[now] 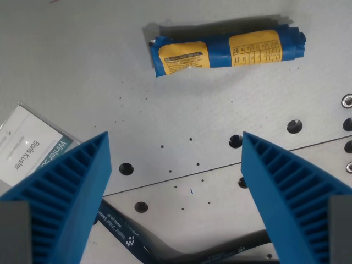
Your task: Move in base negative z
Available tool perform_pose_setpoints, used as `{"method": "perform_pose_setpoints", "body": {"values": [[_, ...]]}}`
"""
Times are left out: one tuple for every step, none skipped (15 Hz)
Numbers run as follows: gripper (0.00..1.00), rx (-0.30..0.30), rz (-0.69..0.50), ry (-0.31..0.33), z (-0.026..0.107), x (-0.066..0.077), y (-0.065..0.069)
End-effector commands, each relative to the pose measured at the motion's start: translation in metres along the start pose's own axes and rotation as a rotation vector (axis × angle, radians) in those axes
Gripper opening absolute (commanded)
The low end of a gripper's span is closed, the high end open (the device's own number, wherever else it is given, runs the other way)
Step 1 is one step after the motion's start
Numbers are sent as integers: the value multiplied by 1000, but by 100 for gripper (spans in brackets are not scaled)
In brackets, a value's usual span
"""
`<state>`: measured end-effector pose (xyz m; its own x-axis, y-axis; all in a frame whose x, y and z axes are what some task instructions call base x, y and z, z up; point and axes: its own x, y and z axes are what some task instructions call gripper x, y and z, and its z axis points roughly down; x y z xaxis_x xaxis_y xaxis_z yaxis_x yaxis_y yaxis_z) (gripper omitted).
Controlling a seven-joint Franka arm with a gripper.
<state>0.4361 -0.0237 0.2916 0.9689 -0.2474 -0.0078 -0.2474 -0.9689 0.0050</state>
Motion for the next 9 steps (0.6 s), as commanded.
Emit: {"method": "perform_pose_setpoints", "body": {"values": [[100, 1, 0, 4, 3, 0, 0], [100, 1, 0, 4, 8, 0, 0], [100, 1, 0, 4, 13, 0, 0], [100, 1, 0, 4, 18, 1, 0], [100, 1, 0, 4, 23, 1, 0], [100, 1, 0, 4, 28, 1, 0], [100, 1, 0, 4, 33, 1, 0], [100, 1, 0, 4, 38, 2, -1], [100, 1, 0, 4, 43, 2, -1]]}}
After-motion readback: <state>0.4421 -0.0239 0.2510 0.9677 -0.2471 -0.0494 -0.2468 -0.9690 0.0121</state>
